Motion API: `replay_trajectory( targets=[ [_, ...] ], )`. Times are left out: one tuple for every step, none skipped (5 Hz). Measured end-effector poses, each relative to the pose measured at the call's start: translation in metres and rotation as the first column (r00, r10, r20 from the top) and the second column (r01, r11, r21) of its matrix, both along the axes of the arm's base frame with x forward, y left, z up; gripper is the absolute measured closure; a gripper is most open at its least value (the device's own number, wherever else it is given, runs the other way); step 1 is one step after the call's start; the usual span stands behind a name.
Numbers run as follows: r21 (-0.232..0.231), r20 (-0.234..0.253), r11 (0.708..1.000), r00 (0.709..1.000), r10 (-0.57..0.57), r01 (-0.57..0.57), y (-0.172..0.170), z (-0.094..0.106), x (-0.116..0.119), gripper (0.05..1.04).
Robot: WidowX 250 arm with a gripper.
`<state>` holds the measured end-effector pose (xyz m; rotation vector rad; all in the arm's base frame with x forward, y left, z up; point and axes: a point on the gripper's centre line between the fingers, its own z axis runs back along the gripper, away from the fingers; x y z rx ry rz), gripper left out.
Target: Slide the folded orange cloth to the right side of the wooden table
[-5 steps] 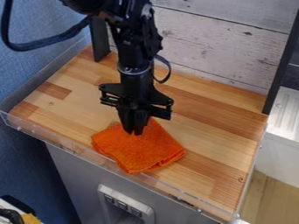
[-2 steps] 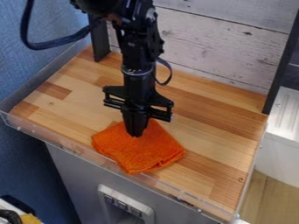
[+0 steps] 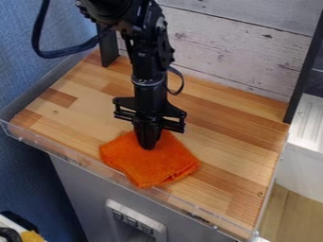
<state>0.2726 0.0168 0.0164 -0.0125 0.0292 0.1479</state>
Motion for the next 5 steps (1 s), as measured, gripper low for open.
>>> replay_trajectory(
  targets=[
    [0.0, 0.031, 1.0, 0.999, 0.009, -0.009, 0.0, -0.004, 0.006, 1.02],
    [0.002, 0.039, 1.0, 0.999, 0.011, -0.011, -0.006, -0.006, 0.011, 1.02],
    [0.004, 0.05, 1.0, 0.999, -0.013, 0.013, -0.02, -0.006, 0.022, 1.02],
    [0.015, 0.05, 0.999, 0.998, -0.042, 0.041, -0.037, -0.005, 0.031, 1.02],
    [0.022, 0.044, 0.998, 0.997, -0.068, 0.067, -0.05, -0.003, 0.036, 1.02]
  ],
)
